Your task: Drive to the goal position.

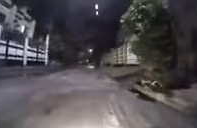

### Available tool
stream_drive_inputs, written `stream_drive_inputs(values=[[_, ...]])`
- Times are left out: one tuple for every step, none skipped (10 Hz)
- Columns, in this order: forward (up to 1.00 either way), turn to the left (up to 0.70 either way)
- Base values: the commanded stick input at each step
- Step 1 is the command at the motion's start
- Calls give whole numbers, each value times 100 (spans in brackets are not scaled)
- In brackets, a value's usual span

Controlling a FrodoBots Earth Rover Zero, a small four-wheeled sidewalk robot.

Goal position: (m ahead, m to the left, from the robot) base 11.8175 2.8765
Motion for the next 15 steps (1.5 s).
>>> stream_drive_inputs(values=[[70, 0], [70, 0], [70, 0], [70, 0], [70, 0], [70, 0], [70, 0], [70, 0], [70, 0], [70, 0], [70, 0], [70, 0], [70, 0], [70, 0], [70, 0]])
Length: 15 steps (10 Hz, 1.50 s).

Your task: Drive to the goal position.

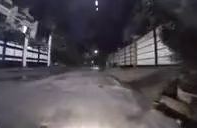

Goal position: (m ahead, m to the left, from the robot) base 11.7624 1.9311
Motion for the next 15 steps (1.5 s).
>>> stream_drive_inputs(values=[[70, 0], [70, 0], [70, 0], [70, 0], [70, 0], [70, 0], [70, 0], [70, 0], [70, 0], [70, 0], [70, 0], [70, 0], [70, 0], [70, 0], [70, 0]])
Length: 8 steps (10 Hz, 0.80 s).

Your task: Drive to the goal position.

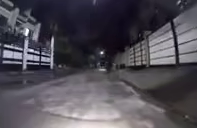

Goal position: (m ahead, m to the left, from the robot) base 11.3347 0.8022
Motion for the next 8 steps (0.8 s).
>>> stream_drive_inputs(values=[[70, 0], [70, 0], [70, 0], [70, 0], [70, 0], [70, 0], [70, 0], [70, 0]])
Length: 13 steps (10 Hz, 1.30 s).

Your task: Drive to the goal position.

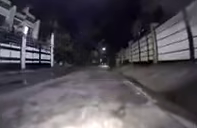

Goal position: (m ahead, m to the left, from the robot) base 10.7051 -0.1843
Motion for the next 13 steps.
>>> stream_drive_inputs(values=[[70, 0], [70, 0], [70, 0], [70, 0], [70, 0], [70, 0], [70, 0], [70, 0], [70, -24], [70, -35], [70, -35], [70, -35], [70, -35]])
